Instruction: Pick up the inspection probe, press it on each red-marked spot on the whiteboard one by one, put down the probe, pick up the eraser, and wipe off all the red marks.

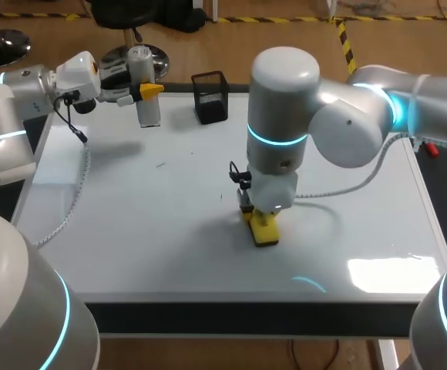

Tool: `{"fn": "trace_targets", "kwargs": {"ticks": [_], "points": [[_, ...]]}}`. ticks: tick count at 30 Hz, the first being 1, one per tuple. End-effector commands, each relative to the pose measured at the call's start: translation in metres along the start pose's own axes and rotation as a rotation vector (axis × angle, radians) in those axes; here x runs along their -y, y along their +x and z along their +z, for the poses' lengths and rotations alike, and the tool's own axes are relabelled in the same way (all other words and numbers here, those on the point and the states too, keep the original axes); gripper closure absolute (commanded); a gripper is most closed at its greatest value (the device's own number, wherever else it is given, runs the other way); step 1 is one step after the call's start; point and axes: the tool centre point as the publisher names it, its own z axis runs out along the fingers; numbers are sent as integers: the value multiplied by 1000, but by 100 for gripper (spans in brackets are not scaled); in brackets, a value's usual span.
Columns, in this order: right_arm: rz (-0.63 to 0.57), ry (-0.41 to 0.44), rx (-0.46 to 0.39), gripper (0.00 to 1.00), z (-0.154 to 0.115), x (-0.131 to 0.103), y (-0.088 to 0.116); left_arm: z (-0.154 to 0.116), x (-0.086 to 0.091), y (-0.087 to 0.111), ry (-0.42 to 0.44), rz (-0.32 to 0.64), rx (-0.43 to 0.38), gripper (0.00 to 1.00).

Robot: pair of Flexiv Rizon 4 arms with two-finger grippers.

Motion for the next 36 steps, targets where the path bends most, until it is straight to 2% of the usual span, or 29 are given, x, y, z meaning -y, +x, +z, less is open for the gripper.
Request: {"fn": "trace_targets", "kwargs": {"ticks": [1,15,24,28,31,36], "points": [[1,3,9,100,17,-5,14,0,0,-1,3,1,-1,100],[20,-9,-7,100,20,-13,32,0,0,-1,3,1,-1,100],[19,-6,-15,100,18,-13,35,0,0,-1,3,1,-1,100],[13,8,0,100,2,-12,32,0,0,-1,3,1,-1,100],[-19,-21,-11,100,-20,-12,27,0,0,-1,3,1,-1,100],[-57,31,-6,100,-55,-6,20,0,0,-1,3,1,-1,100]]}}
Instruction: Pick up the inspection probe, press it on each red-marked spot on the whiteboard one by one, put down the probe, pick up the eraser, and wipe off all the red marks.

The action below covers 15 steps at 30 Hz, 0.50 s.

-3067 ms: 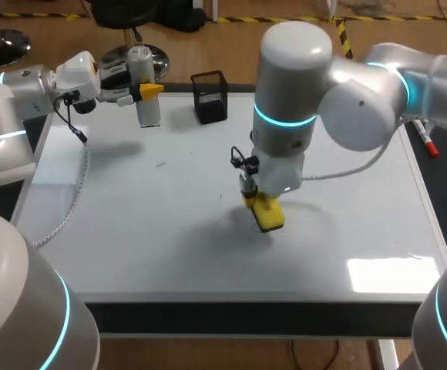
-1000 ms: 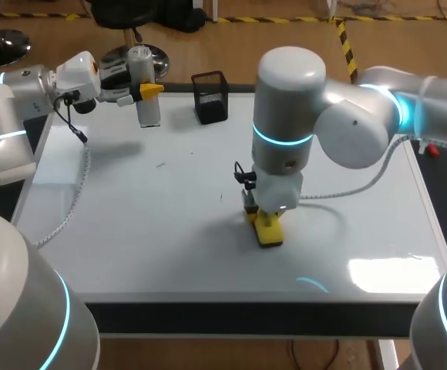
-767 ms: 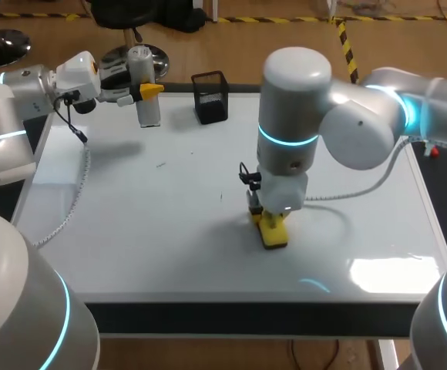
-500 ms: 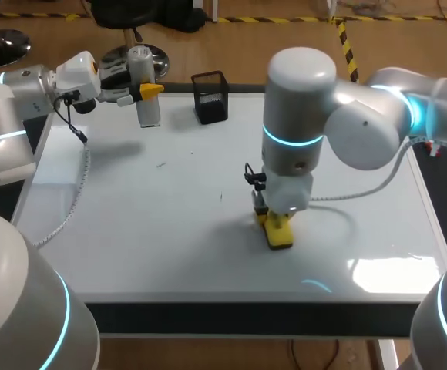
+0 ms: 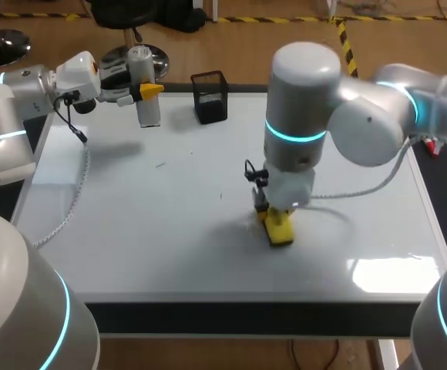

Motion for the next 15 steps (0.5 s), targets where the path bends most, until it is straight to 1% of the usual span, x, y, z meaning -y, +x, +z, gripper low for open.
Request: {"fn": "trace_targets", "kwargs": {"ticks": [1,4,7,12,15], "points": [[-25,34,-8,100,-38,-2,-2,0,0,-1,3,1,-1,100],[-42,52,-6,100,-48,-1,-9,0,0,-1,3,1,-1,100],[-52,60,-1,100,-51,0,-15,0,0,-1,3,1,-1,100],[-35,68,12,100,-47,0,-27,0,0,-1,3,1,-1,100],[-35,65,27,100,-42,-3,-40,0,0,-1,3,1,-1,100]]}}
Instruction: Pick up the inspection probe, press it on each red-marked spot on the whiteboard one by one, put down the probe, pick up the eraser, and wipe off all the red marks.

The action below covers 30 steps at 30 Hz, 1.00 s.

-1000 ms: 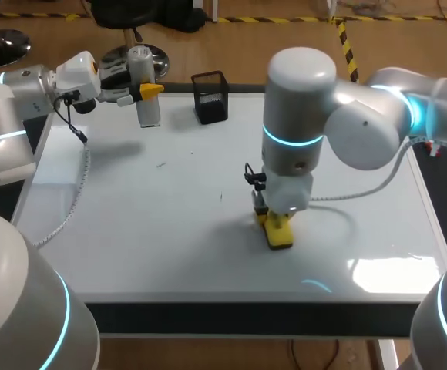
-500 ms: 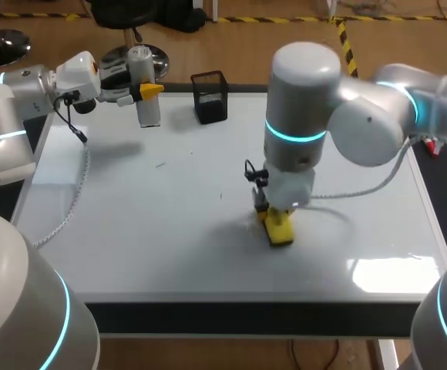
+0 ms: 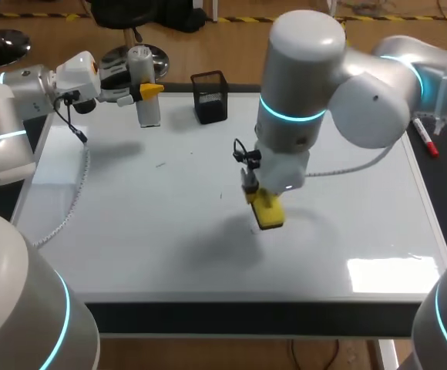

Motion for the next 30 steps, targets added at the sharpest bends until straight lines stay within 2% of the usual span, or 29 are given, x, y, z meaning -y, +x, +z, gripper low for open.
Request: {"fn": "trace_targets", "kwargs": {"ticks": [1,8,15,30], "points": [[-3,1,10,100,11,-2,-15,0,0,-1,3,1,-1,100],[-32,-23,36,100,25,-5,-39,0,0,-1,3,1,-1,100],[-49,-43,30,100,40,-7,-49,0,0,-1,3,1,-1,100],[-31,-47,24,100,56,-7,-40,0,0,-1,3,1,-1,100]]}}
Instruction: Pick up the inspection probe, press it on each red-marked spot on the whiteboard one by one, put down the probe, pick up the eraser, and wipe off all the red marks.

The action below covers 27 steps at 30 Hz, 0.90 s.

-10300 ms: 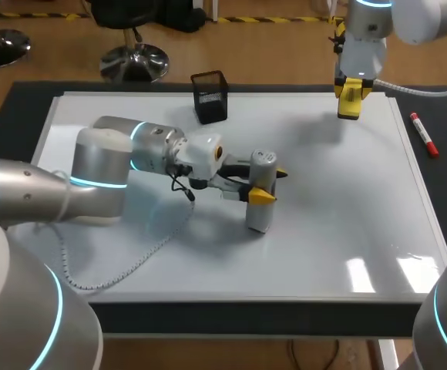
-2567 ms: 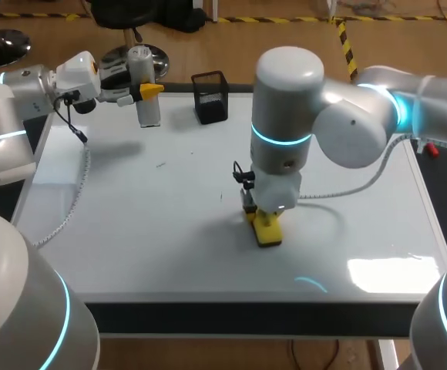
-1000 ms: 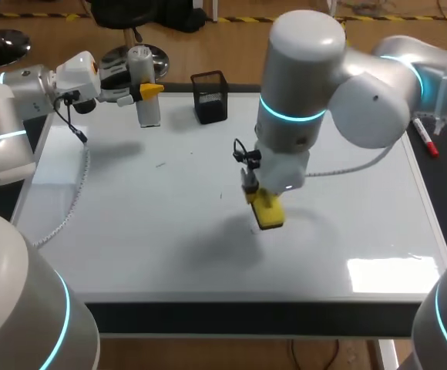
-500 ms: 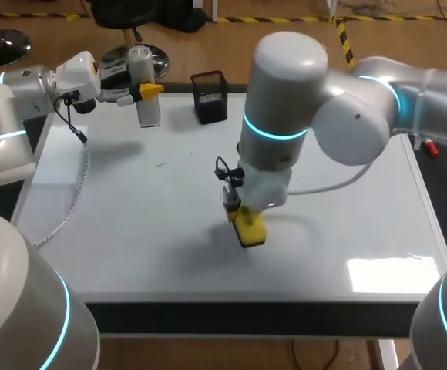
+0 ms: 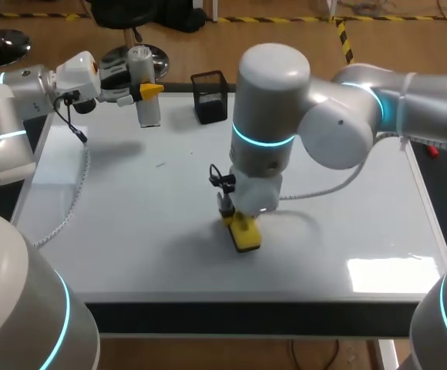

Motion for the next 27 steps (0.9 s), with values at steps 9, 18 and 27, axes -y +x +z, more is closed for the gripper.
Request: {"fn": "trace_targets", "kwargs": {"ticks": [9,18,27], "points": [[28,12,-6,100,11,-4,14,0,0,-1,3,1,-1,100],[67,18,-19,100,20,-9,32,0,0,-1,3,1,-1,100],[111,21,-45,100,20,-11,56,0,0,-1,3,1,-1,100]]}}
